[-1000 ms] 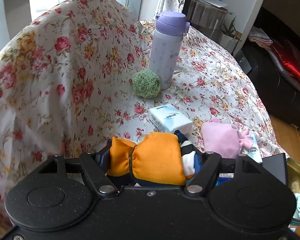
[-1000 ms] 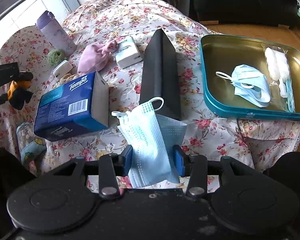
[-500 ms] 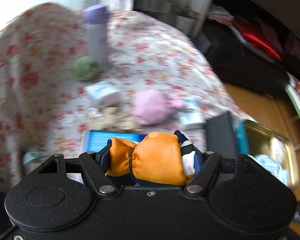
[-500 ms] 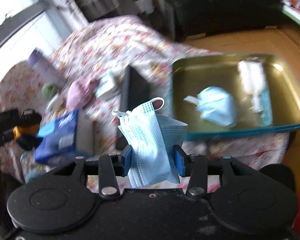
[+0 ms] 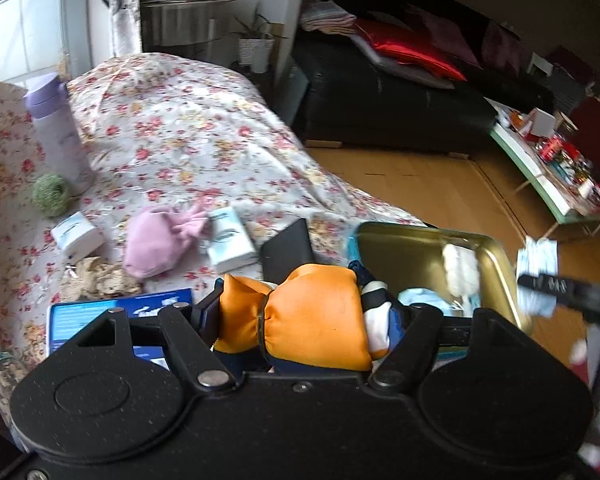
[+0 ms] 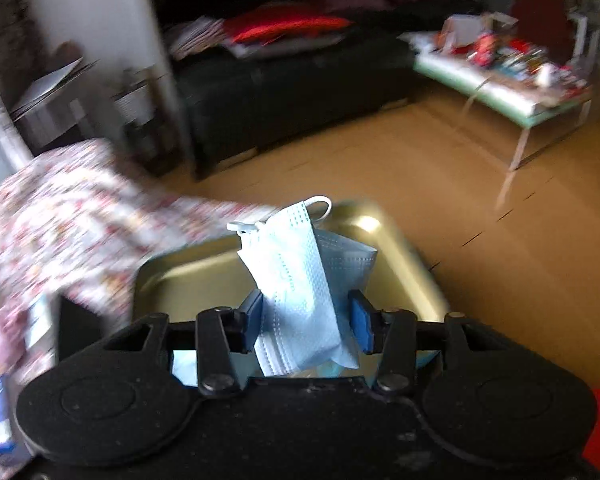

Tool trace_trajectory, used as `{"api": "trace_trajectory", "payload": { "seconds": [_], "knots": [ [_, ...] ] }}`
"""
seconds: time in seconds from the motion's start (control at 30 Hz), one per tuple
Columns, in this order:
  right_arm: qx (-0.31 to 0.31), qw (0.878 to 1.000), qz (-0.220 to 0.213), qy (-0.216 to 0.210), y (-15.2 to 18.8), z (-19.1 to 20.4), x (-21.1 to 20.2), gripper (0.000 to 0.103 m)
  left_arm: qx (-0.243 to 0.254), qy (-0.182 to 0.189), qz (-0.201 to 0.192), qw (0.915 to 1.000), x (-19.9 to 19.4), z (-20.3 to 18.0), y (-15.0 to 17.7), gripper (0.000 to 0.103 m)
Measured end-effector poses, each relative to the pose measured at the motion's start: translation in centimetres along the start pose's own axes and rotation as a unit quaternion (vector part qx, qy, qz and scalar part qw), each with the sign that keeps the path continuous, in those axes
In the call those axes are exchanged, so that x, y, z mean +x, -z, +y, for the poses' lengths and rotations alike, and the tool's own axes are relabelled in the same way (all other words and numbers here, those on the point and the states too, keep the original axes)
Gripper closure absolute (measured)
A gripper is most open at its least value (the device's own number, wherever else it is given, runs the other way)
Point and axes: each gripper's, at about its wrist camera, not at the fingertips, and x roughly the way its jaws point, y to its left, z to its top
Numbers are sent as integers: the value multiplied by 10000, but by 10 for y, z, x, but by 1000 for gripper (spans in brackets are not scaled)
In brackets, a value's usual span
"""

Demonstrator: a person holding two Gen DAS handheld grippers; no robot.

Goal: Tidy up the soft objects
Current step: 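Carry the blue mask over the gold tin and release it with the right tool, then lower the plush toy into the gold tin with the left tool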

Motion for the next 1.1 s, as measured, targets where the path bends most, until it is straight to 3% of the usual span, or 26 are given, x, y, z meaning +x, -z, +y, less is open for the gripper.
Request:
{"api": "trace_trajectory", "payload": {
  "seconds": [0.1, 0.2, 0.27, 0.43, 0.63, 0.83, 1.0, 1.1],
  "knots": [
    [92, 9997, -106, 201, -9, -15, 14, 47, 86, 42, 45, 9999, 1, -11, 1, 35],
    [351, 9993, -77, 81, -8, -31, 21, 31, 174, 67, 116, 9998, 6, -20, 1, 35],
    [439, 9990, -91, 23, -1, -33, 23, 27, 249, 55, 158, 9996, 10, -27, 0, 35],
    [549, 9985, 14, -56, 31, -37, 24, 26, 364, 97, 284, 9989, 23, -44, -4, 35],
    [574, 9977, -132, 350, 78, -33, 21, 26, 530, 179, 332, 9979, 41, -68, -15, 35],
    [767, 9960, -236, 397, 106, -39, 18, 26, 554, 321, 415, 9971, 68, -91, -30, 35],
    [691, 9960, -473, 302, 112, -35, 16, 21, 514, 404, 451, 9968, 91, -105, -40, 34],
    [600, 9969, -445, 249, 112, -31, 23, 21, 438, 429, 379, 9974, 99, -109, -46, 27]
  ]
}}
